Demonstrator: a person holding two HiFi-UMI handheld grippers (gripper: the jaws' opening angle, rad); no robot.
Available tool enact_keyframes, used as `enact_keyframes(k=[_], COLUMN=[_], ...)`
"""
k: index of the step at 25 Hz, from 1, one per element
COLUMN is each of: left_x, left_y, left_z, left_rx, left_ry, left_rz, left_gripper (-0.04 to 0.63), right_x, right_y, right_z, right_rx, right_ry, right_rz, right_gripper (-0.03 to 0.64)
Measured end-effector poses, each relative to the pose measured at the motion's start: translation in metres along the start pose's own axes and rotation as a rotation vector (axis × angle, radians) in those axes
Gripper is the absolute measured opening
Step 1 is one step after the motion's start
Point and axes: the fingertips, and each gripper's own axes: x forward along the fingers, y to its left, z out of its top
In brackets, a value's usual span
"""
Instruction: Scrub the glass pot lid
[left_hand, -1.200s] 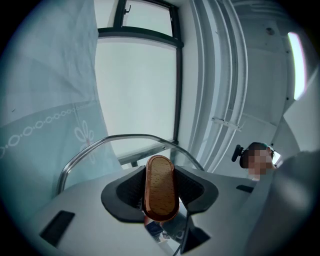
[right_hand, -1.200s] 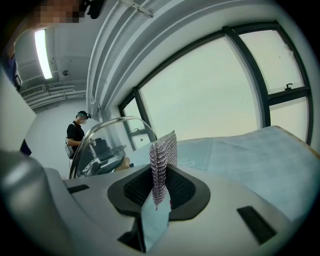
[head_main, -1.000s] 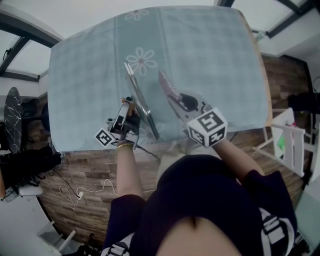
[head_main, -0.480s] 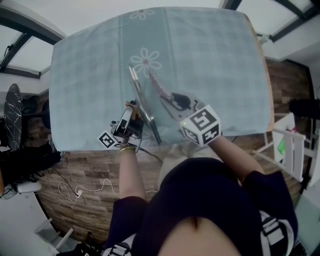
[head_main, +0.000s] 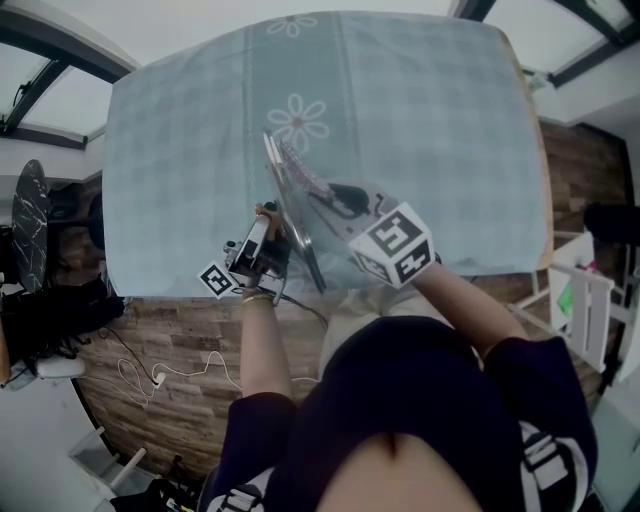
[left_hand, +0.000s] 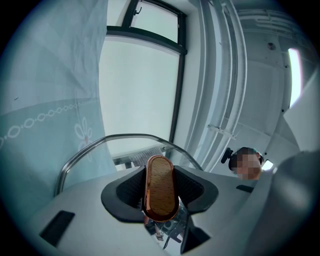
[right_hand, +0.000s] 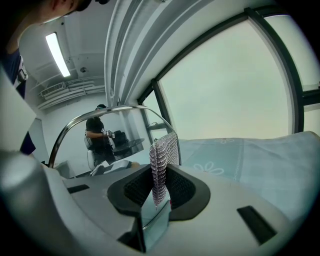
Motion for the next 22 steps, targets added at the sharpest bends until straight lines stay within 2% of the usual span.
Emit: enact_keyframes(k=[22], left_x=[0.001], left_y=[-0.003], left_z=[-0.001], left_rx=[0.017], left_ry=[0.01], left_rz=[0.01], left_gripper=[0.167], right_x=[0.008], right_y=[0.029], right_z=[0.01], right_rx=[-0.021], right_ry=[-0.008], right_rz=[0.106], right_gripper=[0.08])
